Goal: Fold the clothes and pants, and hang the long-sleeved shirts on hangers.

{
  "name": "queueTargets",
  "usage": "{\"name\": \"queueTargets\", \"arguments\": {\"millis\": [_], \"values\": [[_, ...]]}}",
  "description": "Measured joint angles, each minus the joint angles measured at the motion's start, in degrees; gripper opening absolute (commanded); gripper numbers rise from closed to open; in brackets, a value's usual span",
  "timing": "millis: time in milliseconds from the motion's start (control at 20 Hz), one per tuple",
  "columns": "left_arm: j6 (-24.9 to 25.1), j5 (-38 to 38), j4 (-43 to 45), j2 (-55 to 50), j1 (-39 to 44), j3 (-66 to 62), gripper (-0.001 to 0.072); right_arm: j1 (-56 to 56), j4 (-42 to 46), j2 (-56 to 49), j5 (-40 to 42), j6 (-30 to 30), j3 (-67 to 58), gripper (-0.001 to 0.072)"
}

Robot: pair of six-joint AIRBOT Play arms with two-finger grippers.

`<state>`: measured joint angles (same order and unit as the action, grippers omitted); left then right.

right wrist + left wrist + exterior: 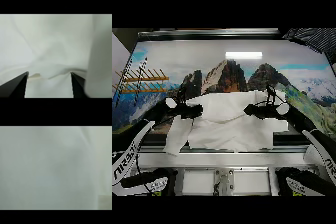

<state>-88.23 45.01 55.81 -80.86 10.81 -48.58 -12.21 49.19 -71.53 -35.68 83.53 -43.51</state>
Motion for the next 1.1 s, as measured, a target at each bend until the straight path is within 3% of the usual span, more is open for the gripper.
{"name": "queueTargets", "arguments": {"millis": [400, 700, 750, 850, 900, 1100], "values": [[0.0, -0.2, 0.0, 0.0, 0.0, 0.0, 0.0011, 0.3, 6.0, -0.3, -2.7, 3.3, -1.4, 0.0573], [-0.1, -0.5, 0.0, 0.0, 0.0, 0.0, 0.001, 0.3, 1.8, -4.4, -0.9, 4.8, -1.5, 0.0573], [-0.2, -0.5, 0.0, 0.0, 0.0, 0.0, 0.001, 0.3, 0.8, -5.1, -0.1, 5.0, -1.5, 0.0524], [-0.2, -0.7, 0.0, 0.0, 0.0, 0.0, 0.0011, 0.3, -0.5, -6.3, 1.0, 5.0, -1.6, 0.0069], [-0.2, -0.7, 0.0, 0.0, 0.0, 0.0, 0.0011, 0.3, -1.1, -6.7, 1.4, 5.0, -1.6, 0.0022], [-0.1, 0.7, 0.1, 1.6, -0.9, -1.5, 0.001, 1.1, 1.0, -5.6, -1.1, 3.5, -4.7, 0.0021]]}}
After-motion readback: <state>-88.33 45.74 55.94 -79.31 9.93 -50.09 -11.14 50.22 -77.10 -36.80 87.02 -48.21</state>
